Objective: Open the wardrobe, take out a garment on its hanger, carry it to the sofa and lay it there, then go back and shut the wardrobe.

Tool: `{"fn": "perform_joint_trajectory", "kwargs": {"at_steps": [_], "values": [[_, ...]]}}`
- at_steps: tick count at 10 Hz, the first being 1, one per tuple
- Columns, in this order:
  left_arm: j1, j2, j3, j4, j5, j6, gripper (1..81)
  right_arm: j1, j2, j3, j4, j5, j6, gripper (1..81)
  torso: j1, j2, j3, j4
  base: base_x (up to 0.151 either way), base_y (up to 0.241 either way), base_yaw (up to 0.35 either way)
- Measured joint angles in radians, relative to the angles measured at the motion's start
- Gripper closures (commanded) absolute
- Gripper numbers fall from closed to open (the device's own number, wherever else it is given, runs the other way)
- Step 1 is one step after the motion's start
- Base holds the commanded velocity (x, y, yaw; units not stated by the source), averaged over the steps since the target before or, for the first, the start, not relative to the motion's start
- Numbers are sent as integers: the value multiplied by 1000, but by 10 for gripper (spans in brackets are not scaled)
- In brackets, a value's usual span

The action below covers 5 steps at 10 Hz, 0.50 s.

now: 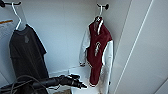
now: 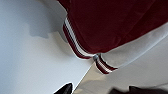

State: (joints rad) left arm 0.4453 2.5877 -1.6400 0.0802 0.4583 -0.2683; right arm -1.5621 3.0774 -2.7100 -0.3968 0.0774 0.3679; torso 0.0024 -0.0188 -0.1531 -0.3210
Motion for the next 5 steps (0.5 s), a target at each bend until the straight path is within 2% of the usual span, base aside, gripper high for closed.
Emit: {"fn": "perform_joint_trajectory", "kwargs": {"at_steps": [4, 5], "values": [[-190, 22, 6, -2, 66, -104, 10, 1, 0, 0, 0, 0, 0, 10, 1, 1, 0, 0, 0, 0, 0], [-230, 23, 8, -5, 77, -130, 10, 6, 0, 0, 0, 0, 1, 10, 1, 1, -1, -6, 0, 0, 0]]}}
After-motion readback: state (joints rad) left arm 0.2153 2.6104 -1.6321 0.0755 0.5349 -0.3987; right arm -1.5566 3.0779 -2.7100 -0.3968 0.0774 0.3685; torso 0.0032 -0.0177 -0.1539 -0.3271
